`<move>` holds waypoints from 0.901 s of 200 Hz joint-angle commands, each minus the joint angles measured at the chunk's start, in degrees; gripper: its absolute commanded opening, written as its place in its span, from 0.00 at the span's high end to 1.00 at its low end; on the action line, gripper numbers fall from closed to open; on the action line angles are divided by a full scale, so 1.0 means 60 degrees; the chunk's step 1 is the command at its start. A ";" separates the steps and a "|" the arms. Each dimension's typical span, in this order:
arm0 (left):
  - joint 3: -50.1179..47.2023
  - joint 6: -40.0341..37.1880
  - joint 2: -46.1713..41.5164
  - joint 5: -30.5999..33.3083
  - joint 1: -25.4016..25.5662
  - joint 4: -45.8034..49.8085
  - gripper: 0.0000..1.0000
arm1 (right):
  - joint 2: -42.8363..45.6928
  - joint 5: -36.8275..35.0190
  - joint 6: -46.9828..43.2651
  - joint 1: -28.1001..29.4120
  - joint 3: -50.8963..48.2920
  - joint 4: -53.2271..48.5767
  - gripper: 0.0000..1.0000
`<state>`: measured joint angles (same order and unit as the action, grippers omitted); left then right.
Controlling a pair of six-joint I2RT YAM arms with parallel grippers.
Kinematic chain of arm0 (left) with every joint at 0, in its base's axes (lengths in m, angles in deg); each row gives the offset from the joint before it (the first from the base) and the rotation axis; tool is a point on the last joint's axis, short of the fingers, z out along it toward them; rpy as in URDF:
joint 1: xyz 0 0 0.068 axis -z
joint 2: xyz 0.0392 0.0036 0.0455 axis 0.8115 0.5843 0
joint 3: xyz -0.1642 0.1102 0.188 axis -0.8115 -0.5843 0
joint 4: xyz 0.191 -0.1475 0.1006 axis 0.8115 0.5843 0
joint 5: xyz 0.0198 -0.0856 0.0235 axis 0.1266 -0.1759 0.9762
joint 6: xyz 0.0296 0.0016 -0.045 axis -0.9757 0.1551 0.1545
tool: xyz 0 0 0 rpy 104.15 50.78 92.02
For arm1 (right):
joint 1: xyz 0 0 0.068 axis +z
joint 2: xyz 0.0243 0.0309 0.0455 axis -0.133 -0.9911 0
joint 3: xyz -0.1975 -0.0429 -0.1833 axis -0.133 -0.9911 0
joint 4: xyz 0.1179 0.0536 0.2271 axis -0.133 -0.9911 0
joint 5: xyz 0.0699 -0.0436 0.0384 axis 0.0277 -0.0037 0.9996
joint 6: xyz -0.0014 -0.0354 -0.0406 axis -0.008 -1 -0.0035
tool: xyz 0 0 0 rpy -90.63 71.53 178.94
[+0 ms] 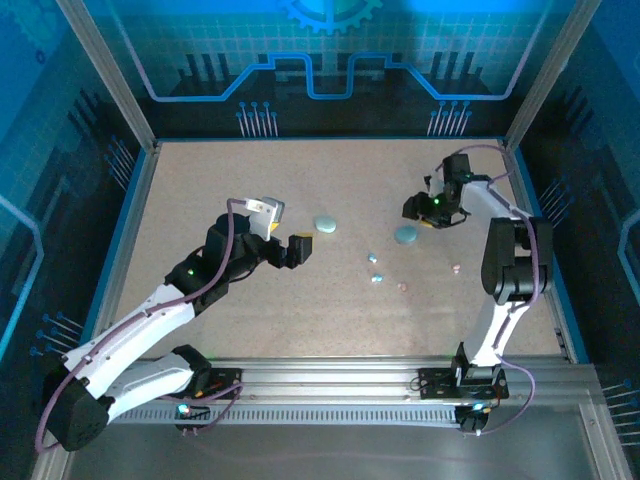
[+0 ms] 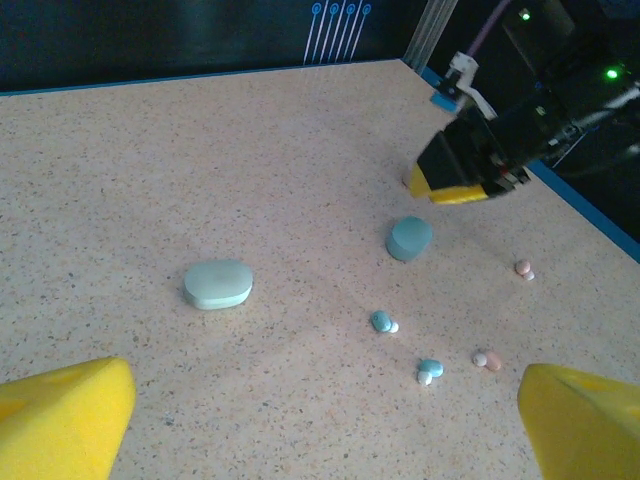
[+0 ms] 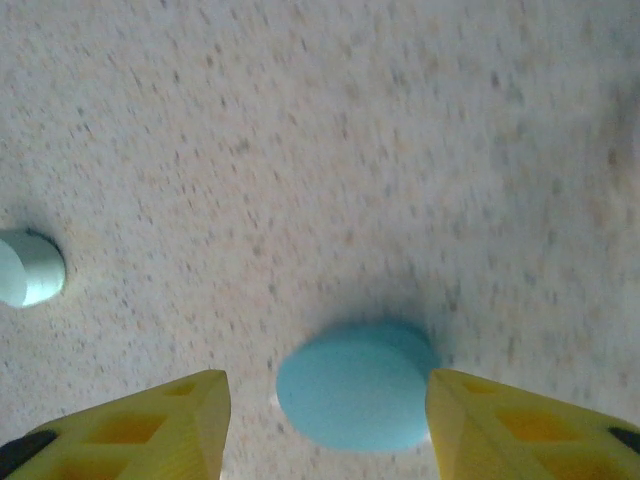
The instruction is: Insert wireless bluetooth earbuds into charging case
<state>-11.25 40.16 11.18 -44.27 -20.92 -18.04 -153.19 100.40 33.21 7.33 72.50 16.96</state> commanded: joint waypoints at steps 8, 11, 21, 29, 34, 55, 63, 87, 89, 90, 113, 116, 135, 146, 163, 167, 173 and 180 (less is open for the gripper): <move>0.0418 0.0147 -0.0011 -0.0242 -0.0063 0.0045 0.01 | -0.1062 0.0503 -0.0540 0.0038 0.0522 -0.0233 0.46; 0.0418 0.0147 -0.0003 -0.0246 -0.0066 0.0059 0.01 | -0.1135 0.0573 -0.0540 0.0038 0.0554 -0.0259 0.46; 0.0432 0.0116 -0.0025 -0.0234 -0.0074 0.0075 0.01 | -0.1348 0.0792 -0.0542 0.0045 0.0631 -0.0391 0.46; 0.0434 0.0114 -0.0036 -0.0221 -0.0060 0.0090 0.01 | -0.1399 0.0974 -0.0548 0.0038 0.0573 -0.0376 0.47; 0.0432 0.0100 -0.0040 -0.0210 -0.0074 0.0098 0.01 | -0.1382 0.1073 -0.0541 0.0039 0.0480 -0.0318 0.47; 0.0421 0.0088 -0.0026 -0.0208 -0.0071 0.0073 0.01 | -0.1070 0.1187 -0.0440 0.0038 0.0068 -0.0183 0.47; 0.0425 0.0064 -0.0011 -0.0203 -0.0072 0.0078 0.01 | -0.0887 0.1311 -0.0396 0.0035 -0.0129 -0.0113 0.47; 0.0432 0.0055 0.0051 -0.0203 -0.0068 0.0051 0.01 | -0.0341 0.1842 -0.0136 0.0040 -0.0709 0.0114 0.46; 0.0432 0.0055 0.0060 -0.0203 -0.0066 0.0037 0.01 | -0.0292 0.1884 -0.0102 0.0039 -0.0765 0.0129 0.46; 0.0432 0.0055 0.0061 -0.0203 -0.0063 0.0040 0.01 | -0.0272 0.1901 -0.0087 0.0046 -0.0792 0.0134 0.46; 0.0440 0.0094 0.0149 -0.0258 -0.0075 -0.0020 0.01 | 0.0071 0.2486 0.0435 0.0038 -0.1392 0.0336 0.46; 0.0454 0.0095 0.0163 -0.0269 -0.0068 -0.0028 0.01 | 0.0101 0.2544 0.0501 0.0051 -0.1467 0.0340 0.46; 0.0472 0.0099 0.0235 -0.0305 -0.0064 -0.0046 0.01 | 0.0366 0.2808 0.0666 0.0123 -0.1881 0.0491 0.46; 0.0469 0.0118 0.0262 -0.0333 -0.0069 -0.0060 0.01 | 0.0533 0.2619 0.0557 0.0205 -0.1983 0.0388 0.46; 0.0466 0.0122 0.0255 -0.0357 -0.0070 -0.0071 0.01 | 0.0769 0.1308 0.0267 0.0363 -0.1940 0.0078 0.44; 0.0450 0.0118 0.0267 -0.0344 -0.0071 -0.0066 0.01 | 0.0825 0.0986 0.0133 0.0424 -0.1925 0.0042 0.44; 0.0456 0.0115 0.0268 -0.0336 -0.0071 -0.0071 0.01 | 0.0919 0.0484 -0.0005 0.0506 -0.1892 0.0002 0.43; 0.0447 0.0114 0.0268 -0.0333 -0.0066 -0.0068 0.01 | 0.1004 0.0011 -0.0189 0.0643 -0.1848 -0.0021 0.42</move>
<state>-10.59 40.16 12.67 -45.04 -20.92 -17.85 -150.66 109.93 35.14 8.77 61.05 18.42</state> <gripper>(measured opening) 0.990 0.564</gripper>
